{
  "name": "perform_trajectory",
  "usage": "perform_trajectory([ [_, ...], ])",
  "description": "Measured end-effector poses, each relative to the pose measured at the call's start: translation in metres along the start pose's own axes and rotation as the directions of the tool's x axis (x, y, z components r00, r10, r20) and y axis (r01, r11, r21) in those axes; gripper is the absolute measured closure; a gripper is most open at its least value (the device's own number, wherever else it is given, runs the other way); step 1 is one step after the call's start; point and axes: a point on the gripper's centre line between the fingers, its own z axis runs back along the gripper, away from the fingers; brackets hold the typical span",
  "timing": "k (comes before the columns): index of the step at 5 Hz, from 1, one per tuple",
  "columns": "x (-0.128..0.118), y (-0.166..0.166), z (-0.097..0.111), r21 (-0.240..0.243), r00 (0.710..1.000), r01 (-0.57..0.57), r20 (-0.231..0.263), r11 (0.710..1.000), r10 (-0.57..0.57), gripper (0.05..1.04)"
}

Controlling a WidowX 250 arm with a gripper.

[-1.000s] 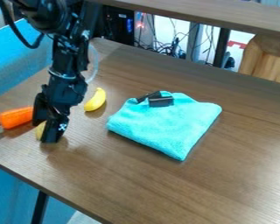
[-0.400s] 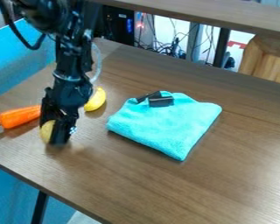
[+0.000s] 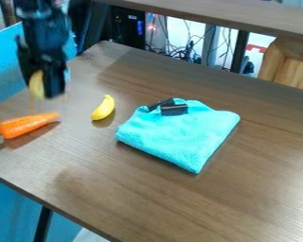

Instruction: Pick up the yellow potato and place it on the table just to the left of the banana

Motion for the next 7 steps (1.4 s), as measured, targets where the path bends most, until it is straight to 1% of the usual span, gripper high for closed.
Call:
perform_trajectory([
  [1, 0.017, 0.036, 0.024, 0.015, 0.994, -0.094, 0.061, 0.995, 0.093, 0.360],
  [2, 0.028, 0.070, 0.008, 0.005, 0.986, -0.162, 0.048, 0.987, 0.162, 0.360],
  [3, 0.042, 0.087, -0.010, -0.032, 0.982, -0.186, 0.011, 0.982, 0.186, 0.360],
  [5, 0.054, 0.093, -0.053, -0.075, 0.982, -0.181, -0.070, 0.981, 0.176, 0.360],
  [6, 0.062, 0.089, -0.062, -0.068, 0.981, -0.177, -0.092, 0.982, 0.171, 0.360],
  [7, 0.072, 0.074, -0.085, -0.063, 0.980, -0.146, -0.147, 0.987, 0.135, 0.360],
])
